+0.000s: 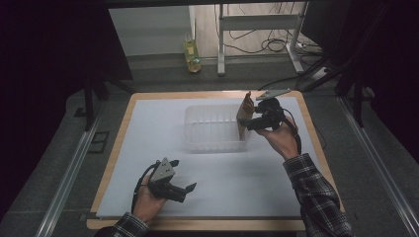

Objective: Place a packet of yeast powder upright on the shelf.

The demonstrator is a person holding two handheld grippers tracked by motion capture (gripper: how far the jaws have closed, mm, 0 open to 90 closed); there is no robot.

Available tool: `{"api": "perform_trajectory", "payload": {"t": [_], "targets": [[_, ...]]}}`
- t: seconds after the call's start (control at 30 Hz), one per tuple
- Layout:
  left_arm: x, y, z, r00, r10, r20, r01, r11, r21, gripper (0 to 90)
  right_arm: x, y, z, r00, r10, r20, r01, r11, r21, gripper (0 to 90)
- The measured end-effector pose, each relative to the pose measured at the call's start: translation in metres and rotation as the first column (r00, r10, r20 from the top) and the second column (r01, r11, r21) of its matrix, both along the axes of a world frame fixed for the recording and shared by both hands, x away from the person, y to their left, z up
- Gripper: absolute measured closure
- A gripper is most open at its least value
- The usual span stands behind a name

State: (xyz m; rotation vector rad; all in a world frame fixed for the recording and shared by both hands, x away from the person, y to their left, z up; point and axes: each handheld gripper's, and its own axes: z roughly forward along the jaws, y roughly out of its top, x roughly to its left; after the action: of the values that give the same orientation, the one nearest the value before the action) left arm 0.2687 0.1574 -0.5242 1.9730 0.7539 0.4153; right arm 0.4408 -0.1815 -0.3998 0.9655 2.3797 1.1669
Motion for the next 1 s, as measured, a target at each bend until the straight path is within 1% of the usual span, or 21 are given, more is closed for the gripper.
{"api": "perform_trajectory", "payload": {"t": [0.17, 0.3, 0.4, 0.63, 0.9, 1.0], "targets": [[0.002, 0.005, 0.0, 0.9999, 0.014, -0.001, -0.014, 0.9997, 0.018, 0.0, -0.007, 0.0, -0.001, 0.9998, 0.015, 0.015, -0.015, 1.0, -0.001, 14.1], [0.003, 0.007, 0.001, 0.9996, 0.026, 0.008, -0.027, 0.999, 0.036, 0.3, -0.014, -0.002, -0.002, 0.9998, 0.018, 0.012, -0.018, 1.0, 0.004, 12.0], [0.003, 0.008, 0.001, 0.9992, 0.038, 0.011, -0.038, 0.9983, 0.043, 0.6, -0.019, -0.003, -0.003, 0.9997, 0.018, 0.015, -0.018, 1.0, -0.004, 10.5], [0.003, 0.008, 0.002, 0.9987, 0.047, 0.02, -0.048, 0.9976, 0.049, 0.8, -0.031, -0.006, -0.007, 0.9993, 0.021, 0.03, -0.021, 1.0, -0.003, 9.2], [0.003, 0.007, 0.001, 0.998, 0.059, 0.023, -0.06, 0.9973, 0.042, 0.5, -0.044, -0.013, -0.011, 0.999, 0.036, 0.027, -0.036, 0.999, 0.016, 8.7], [0.003, 0.007, 0.001, 0.9982, 0.057, 0.021, -0.058, 0.9973, 0.045, 0.6, -0.048, -0.015, -0.014, 0.9986, 0.041, 0.034, -0.041, 0.999, 0.014, 8.4]]}}
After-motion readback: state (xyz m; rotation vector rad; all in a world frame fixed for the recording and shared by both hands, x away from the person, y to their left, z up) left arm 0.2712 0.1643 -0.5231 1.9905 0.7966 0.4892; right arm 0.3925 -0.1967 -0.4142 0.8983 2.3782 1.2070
